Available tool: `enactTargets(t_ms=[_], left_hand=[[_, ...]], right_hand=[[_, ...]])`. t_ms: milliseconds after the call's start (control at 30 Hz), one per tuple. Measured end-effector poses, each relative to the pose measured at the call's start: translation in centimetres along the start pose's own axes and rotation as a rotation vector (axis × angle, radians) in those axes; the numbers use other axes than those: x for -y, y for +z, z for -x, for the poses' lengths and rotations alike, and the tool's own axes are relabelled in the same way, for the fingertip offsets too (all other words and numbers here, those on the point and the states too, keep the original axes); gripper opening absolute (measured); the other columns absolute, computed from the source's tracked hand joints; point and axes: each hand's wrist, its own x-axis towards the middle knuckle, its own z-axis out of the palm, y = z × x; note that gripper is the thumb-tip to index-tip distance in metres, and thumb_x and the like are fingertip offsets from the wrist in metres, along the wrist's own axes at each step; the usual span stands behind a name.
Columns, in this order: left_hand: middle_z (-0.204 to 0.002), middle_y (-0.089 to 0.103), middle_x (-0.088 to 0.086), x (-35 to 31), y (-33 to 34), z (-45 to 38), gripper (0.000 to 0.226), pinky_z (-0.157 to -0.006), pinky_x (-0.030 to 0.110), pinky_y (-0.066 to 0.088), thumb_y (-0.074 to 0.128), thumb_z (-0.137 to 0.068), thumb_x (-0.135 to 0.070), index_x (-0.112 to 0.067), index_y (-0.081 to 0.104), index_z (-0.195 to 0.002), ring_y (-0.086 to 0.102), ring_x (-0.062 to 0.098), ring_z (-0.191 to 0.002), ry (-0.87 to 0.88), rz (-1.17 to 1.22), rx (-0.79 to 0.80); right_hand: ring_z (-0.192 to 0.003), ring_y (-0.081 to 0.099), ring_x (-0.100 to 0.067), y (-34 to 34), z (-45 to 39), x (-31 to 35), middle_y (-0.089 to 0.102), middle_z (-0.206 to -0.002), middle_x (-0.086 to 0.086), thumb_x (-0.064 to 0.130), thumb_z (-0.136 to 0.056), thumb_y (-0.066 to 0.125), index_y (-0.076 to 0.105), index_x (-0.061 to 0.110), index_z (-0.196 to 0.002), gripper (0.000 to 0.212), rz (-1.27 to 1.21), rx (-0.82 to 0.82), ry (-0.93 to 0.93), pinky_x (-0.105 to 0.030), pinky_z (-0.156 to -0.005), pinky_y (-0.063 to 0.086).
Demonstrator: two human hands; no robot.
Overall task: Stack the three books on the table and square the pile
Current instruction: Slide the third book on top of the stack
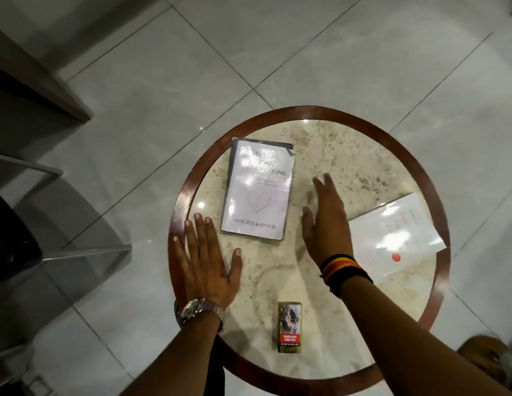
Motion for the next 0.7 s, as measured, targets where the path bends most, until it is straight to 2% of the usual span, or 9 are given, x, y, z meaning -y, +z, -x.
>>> enactTargets(t_ms=[100,167,267,333,433,500,567,633,700], left_hand=[[-0.183,0.002,0.013,-0.1,-0.2,0.0,0.092,-0.134,0.064,0.006,0.026,-0.101,-0.063,-0.011,0.003,-0.173,0.004,0.035,-0.170,-0.006,-0.004,0.005],[-0.183,0.003,0.014,-0.2,-0.4,0.0,0.093,-0.134,0.064,0.005,0.030,-0.100,-0.061,-0.010,0.003,-0.173,0.004,0.035,-0.169,-0.007,-0.008,0.004],[-0.183,0.003,0.014,-0.1,-0.4,0.1,0.092,-0.134,0.064,0.005,0.030,-0.100,-0.060,-0.010,0.003,-0.173,0.003,0.035,-0.170,-0.010,-0.012,-0.005],[-0.183,0.003,0.014,0.0,-0.2,0.1,0.092,-0.134,0.064,0.005,0.030,-0.100,-0.060,-0.010,0.003,-0.173,0.003,0.034,-0.170,-0.009,-0.012,-0.015],[-0.183,0.002,0.013,0.2,-0.1,0.1,0.092,-0.135,0.063,0.005,0.031,-0.100,-0.060,-0.011,0.003,-0.173,0.002,0.033,-0.170,-0.016,-0.021,-0.017],[-0.183,0.003,0.014,0.2,-0.2,0.1,0.092,-0.135,0.063,0.005,0.031,-0.100,-0.059,-0.011,0.003,-0.173,0.002,0.033,-0.170,-0.020,-0.029,-0.014],[-0.183,0.002,0.014,0.0,-0.3,0.0,0.091,-0.135,0.063,0.006,0.031,-0.101,-0.058,-0.011,0.002,-0.173,0.002,0.033,-0.170,-0.025,-0.035,-0.003],[-0.183,0.001,0.013,-0.1,-0.4,-0.1,0.091,-0.135,0.063,0.006,0.030,-0.101,-0.058,-0.011,0.001,-0.173,0.002,0.033,-0.170,-0.026,-0.036,-0.002],[-0.183,0.000,0.013,-0.1,-0.4,0.0,0.090,-0.135,0.063,0.006,0.030,-0.101,-0.057,-0.011,0.001,-0.173,0.002,0.033,-0.170,-0.028,-0.034,-0.002]], right_hand=[[-0.151,0.017,-0.030,-2.0,1.7,-3.4,0.017,-0.165,-0.012,0.030,-0.096,0.061,0.032,0.012,-0.153,0.067,0.113,-0.071,0.305,-0.052,-0.121,0.020],[-0.152,0.007,-0.033,-2.8,2.7,-5.3,0.009,-0.166,-0.016,0.044,-0.094,0.060,0.024,0.010,-0.156,0.079,0.151,-0.075,0.562,-0.056,-0.121,0.015],[-0.152,-0.006,-0.037,-3.8,3.0,-6.8,-0.010,-0.165,-0.019,0.058,-0.085,0.065,0.006,0.011,-0.158,0.105,-0.013,-0.046,0.991,-0.062,-0.117,0.010],[-0.151,-0.008,-0.041,-4.1,2.5,-7.5,-0.014,-0.164,-0.021,0.063,-0.078,0.071,-0.006,0.013,-0.157,0.122,-0.156,-0.026,1.153,-0.064,-0.116,0.013],[-0.150,0.005,-0.045,-4.2,1.8,-8.1,0.002,-0.165,-0.021,0.061,-0.075,0.075,-0.004,0.013,-0.158,0.124,-0.116,0.020,1.076,-0.062,-0.116,0.021],[-0.146,0.021,-0.041,-4.5,1.5,-8.7,0.023,-0.160,-0.019,0.052,-0.071,0.083,0.016,0.010,-0.155,0.116,-0.024,-0.016,0.847,-0.055,-0.115,0.027],[-0.142,0.030,-0.039,-4.9,1.0,-8.7,0.034,-0.155,-0.016,0.040,-0.067,0.089,0.024,0.009,-0.153,0.112,0.008,-0.033,0.646,-0.052,-0.113,0.030],[-0.139,0.034,-0.038,-5.2,0.2,-8.2,0.040,-0.150,-0.015,0.030,-0.062,0.094,0.025,0.011,-0.152,0.115,-0.014,-0.039,0.597,-0.052,-0.109,0.036],[-0.136,0.037,-0.038,-5.2,-0.5,-7.9,0.042,-0.145,-0.015,0.029,-0.056,0.097,0.024,0.013,-0.151,0.120,-0.028,-0.015,0.657,-0.053,-0.107,0.038]])
